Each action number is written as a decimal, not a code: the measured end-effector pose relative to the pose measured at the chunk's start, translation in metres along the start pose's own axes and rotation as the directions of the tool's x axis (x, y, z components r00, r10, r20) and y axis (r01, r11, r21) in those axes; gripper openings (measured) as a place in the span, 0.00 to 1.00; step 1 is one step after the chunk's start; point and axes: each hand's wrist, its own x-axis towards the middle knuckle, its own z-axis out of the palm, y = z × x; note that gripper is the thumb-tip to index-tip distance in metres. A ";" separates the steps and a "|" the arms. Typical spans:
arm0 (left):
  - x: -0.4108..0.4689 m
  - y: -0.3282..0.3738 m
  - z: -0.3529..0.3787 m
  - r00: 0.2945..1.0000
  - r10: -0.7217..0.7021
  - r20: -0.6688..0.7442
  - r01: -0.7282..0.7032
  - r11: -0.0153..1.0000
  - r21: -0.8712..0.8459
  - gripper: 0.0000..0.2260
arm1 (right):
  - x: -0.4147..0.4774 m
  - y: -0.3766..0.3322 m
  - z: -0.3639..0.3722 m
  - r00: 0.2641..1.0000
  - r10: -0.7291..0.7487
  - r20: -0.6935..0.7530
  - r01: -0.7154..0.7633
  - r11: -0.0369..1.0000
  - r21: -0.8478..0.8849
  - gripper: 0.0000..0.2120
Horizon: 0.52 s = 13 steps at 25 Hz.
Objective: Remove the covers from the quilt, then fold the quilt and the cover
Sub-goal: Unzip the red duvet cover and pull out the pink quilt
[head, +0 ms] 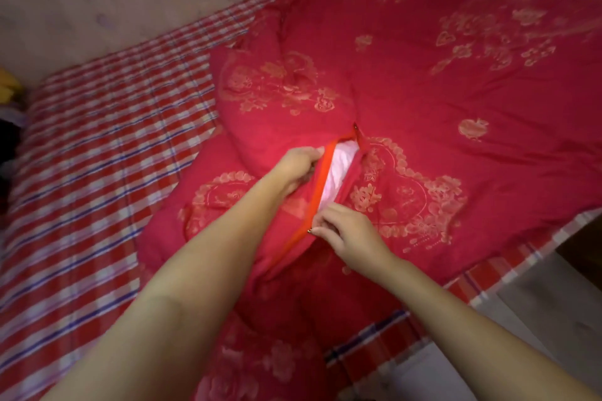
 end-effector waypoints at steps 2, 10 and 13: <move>0.001 0.040 -0.017 0.993 0.049 -0.106 -0.057 0.995 -0.076 0.17 | 0.017 -0.033 -0.003 0.974 -0.224 0.035 0.227 0.963 -0.146 0.05; -0.011 0.049 -0.123 0.926 -0.121 -0.357 -0.047 0.902 -0.428 0.17 | 0.022 -0.058 0.014 0.848 -0.225 0.480 0.371 0.899 -0.234 0.02; -0.030 0.001 -0.101 0.931 -0.135 -0.340 0.049 0.967 -0.251 0.17 | 0.003 -0.049 0.039 0.780 -0.253 0.573 0.395 0.909 -0.136 0.02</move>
